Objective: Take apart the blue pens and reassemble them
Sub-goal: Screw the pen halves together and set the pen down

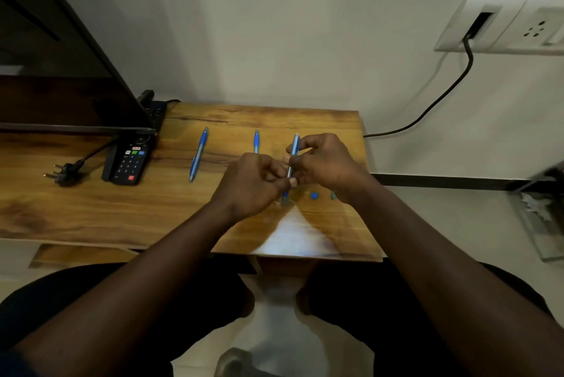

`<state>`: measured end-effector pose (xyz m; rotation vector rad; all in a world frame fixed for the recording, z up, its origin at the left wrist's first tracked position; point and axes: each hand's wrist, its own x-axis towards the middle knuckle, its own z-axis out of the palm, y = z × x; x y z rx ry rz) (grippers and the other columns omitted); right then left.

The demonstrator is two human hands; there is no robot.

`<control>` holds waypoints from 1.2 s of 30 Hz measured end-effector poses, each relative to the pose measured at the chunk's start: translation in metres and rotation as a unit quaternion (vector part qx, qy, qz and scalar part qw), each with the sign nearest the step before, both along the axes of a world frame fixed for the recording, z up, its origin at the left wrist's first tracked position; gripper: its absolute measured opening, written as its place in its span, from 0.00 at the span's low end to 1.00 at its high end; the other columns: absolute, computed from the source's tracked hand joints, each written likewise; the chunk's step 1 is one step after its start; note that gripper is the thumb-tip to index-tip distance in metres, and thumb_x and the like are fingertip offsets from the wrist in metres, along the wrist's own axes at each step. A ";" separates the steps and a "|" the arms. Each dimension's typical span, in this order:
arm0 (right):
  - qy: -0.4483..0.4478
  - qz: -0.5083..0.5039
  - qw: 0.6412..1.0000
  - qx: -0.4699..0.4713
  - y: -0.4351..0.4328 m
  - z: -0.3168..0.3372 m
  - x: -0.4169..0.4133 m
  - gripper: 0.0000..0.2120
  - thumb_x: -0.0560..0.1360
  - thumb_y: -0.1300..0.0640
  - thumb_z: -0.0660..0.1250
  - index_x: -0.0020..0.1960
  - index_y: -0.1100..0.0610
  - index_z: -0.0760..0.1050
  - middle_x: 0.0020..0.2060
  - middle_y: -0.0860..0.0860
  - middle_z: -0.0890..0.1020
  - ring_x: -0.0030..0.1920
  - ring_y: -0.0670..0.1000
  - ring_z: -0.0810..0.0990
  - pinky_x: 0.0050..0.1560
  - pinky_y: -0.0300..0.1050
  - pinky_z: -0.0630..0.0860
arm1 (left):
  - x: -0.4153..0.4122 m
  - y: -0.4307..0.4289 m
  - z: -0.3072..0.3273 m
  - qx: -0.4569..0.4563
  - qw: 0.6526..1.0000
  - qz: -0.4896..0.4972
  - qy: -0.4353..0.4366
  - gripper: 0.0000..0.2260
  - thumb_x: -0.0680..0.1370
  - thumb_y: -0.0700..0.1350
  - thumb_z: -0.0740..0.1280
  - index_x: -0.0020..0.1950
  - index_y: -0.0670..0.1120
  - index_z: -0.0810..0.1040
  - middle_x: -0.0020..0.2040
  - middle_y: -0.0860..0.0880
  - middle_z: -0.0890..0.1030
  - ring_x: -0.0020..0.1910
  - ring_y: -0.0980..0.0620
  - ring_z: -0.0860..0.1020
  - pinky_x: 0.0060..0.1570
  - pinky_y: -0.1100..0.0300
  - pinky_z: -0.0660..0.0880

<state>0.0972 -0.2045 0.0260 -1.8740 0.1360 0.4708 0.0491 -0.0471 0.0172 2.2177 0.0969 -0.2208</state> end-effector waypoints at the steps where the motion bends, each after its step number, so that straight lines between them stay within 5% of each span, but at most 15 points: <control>1: 0.018 -0.003 1.000 0.013 0.000 -0.002 0.000 0.09 0.75 0.62 0.76 0.54 0.61 0.81 0.46 0.62 0.86 0.42 0.61 0.88 0.48 0.59 0.86 | 0.000 -0.002 -0.004 0.004 1.000 0.003 -0.001 0.05 0.75 0.46 0.79 0.44 0.48 0.84 0.37 0.51 0.87 0.39 0.54 0.86 0.49 0.45 0.85; 4: 0.029 -0.002 0.999 0.019 -0.005 -0.005 0.001 0.08 0.76 0.60 0.75 0.54 0.62 0.82 0.46 0.62 0.86 0.43 0.61 0.88 0.49 0.59 0.85 | 0.003 -0.005 -0.013 0.034 0.999 0.015 0.000 0.06 0.74 0.45 0.80 0.43 0.49 0.84 0.37 0.53 0.86 0.39 0.56 0.86 0.47 0.49 0.85; 8: -0.109 0.014 0.972 -0.210 -0.027 -0.011 0.005 0.12 0.77 0.48 0.74 0.55 0.54 0.83 0.45 0.51 0.86 0.43 0.50 0.86 0.47 0.49 0.83 | 0.010 -0.011 -0.022 0.119 0.993 0.012 -0.003 0.07 0.73 0.49 0.80 0.41 0.51 0.83 0.36 0.55 0.84 0.39 0.59 0.82 0.40 0.61 0.76; 10: -0.136 0.001 0.953 -0.272 -0.040 -0.013 0.006 0.13 0.76 0.47 0.74 0.56 0.54 0.81 0.46 0.50 0.84 0.46 0.50 0.83 0.43 0.43 0.77 | 0.010 -0.014 -0.026 0.160 0.987 0.002 -0.001 0.07 0.73 0.49 0.80 0.41 0.51 0.83 0.37 0.55 0.84 0.41 0.57 0.82 0.44 0.59 0.78; 13: -0.107 0.007 0.950 -0.292 -0.054 -0.018 0.002 0.13 0.75 0.49 0.75 0.54 0.55 0.79 0.43 0.49 0.80 0.46 0.50 0.80 0.36 0.41 0.71 | 0.011 -0.018 -0.032 0.202 0.979 -0.014 0.002 0.07 0.73 0.48 0.81 0.42 0.49 0.84 0.38 0.51 0.85 0.46 0.52 0.84 0.57 0.52 0.81; 17: -0.088 0.037 0.941 -0.325 -0.059 -0.030 -0.004 0.17 0.74 0.48 0.76 0.56 0.56 0.77 0.47 0.52 0.81 0.48 0.52 0.79 0.40 0.43 0.70 | 0.012 -0.019 -0.030 0.230 0.973 -0.012 0.005 0.12 0.73 0.49 0.80 0.50 0.47 0.82 0.46 0.48 0.84 0.53 0.48 0.82 0.50 0.55 0.78; 20: -0.090 0.031 0.942 -0.321 -0.061 -0.033 -0.006 0.17 0.74 0.49 0.76 0.58 0.57 0.77 0.47 0.52 0.80 0.48 0.52 0.79 0.42 0.43 0.70 | 0.010 -0.023 -0.026 0.277 0.960 -0.025 -0.028 0.15 0.75 0.55 0.77 0.55 0.48 0.80 0.46 0.49 0.81 0.49 0.49 0.80 0.44 0.55 0.75; 26: -0.132 0.029 0.931 -0.339 -0.060 -0.038 -0.007 0.18 0.76 0.48 0.74 0.59 0.57 0.75 0.48 0.53 0.80 0.49 0.52 0.79 0.46 0.46 0.78 | 0.008 -0.044 -0.023 0.228 0.966 -0.087 -0.085 0.17 0.78 0.54 0.75 0.64 0.49 0.80 0.55 0.51 0.85 0.53 0.51 0.82 0.53 0.53 0.79; 36: -0.140 0.039 0.909 -0.391 -0.057 -0.045 0.003 0.15 0.72 0.53 0.77 0.56 0.56 0.79 0.51 0.55 0.82 0.51 0.55 0.81 0.50 0.50 0.82 | 0.005 -0.065 -0.041 0.223 0.960 -0.140 -0.094 0.06 0.78 0.42 0.72 0.55 0.48 0.84 0.51 0.48 0.84 0.51 0.49 0.81 0.51 0.55 0.78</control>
